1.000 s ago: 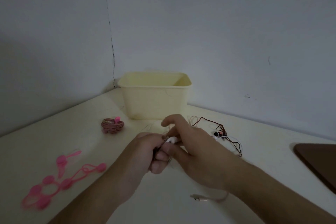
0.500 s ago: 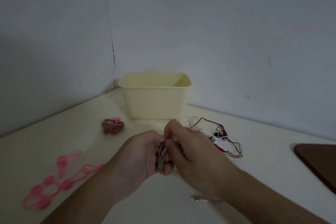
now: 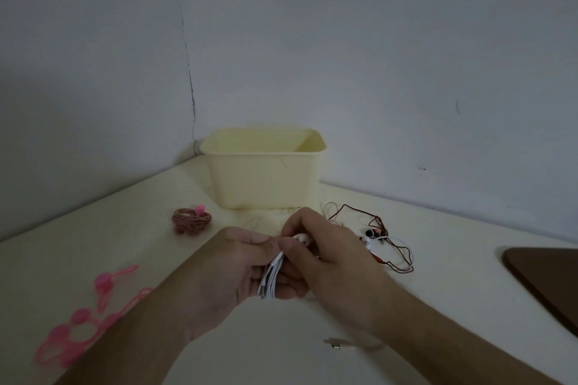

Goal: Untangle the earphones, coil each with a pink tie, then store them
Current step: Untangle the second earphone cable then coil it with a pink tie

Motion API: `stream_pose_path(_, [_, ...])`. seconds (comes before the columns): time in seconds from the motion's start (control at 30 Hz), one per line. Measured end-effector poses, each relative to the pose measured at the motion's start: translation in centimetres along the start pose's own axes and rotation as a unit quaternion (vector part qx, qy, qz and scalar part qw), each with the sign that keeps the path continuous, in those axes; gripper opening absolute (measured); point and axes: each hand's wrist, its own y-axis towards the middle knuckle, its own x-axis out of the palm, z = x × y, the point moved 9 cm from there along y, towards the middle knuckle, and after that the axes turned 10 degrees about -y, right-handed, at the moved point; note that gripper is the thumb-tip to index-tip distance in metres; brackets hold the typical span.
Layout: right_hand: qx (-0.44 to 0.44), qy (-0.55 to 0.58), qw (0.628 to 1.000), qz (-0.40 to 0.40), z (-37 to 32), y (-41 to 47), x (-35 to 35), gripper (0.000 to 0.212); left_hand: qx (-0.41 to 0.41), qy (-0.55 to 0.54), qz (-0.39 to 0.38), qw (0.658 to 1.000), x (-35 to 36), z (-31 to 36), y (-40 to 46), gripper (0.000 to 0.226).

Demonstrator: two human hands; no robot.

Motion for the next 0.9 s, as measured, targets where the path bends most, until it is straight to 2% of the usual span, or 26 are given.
stream_pose_path(0.23, [0.002, 0.042, 0.999, -0.008, 0.3, -0.2, 0.6, 0.010, 0.049, 0.041, 0.086, 0.994, -1.0, 0.4, 0.3, 0.033])
stream_pose_path(0.37, [-0.031, 0.029, 0.999, 0.006, 0.0, -0.2, 0.8, 0.011, 0.076, 0.066, 0.091, 0.991, -0.9, 0.6, 0.5, 0.035])
stream_pose_path(0.6, [-0.103, -0.111, 0.988, 0.018, -0.1, 0.0, 1.8, 0.006, 0.096, 0.088, 0.127, 0.983, -1.1, 0.3, 0.9, 0.060])
stream_pose_path(0.73, [-0.117, -0.154, 0.981, 0.022, -0.8, -0.3, 1.7, 0.021, 0.094, 0.112, 0.137, 0.980, -1.5, 0.0, 0.9, 0.051])
stream_pose_path(0.8, [-0.121, -0.173, 0.977, 0.020, -1.1, -0.6, 1.6, 0.020, 0.086, 0.131, 0.127, 0.979, -1.5, -0.1, 0.9, 0.038])
stream_pose_path(0.9, [-0.119, -0.194, 0.974, -0.011, -1.1, -0.7, 1.7, 0.015, 0.076, 0.158, 0.124, 0.977, -1.9, -0.5, 0.9, 0.041])
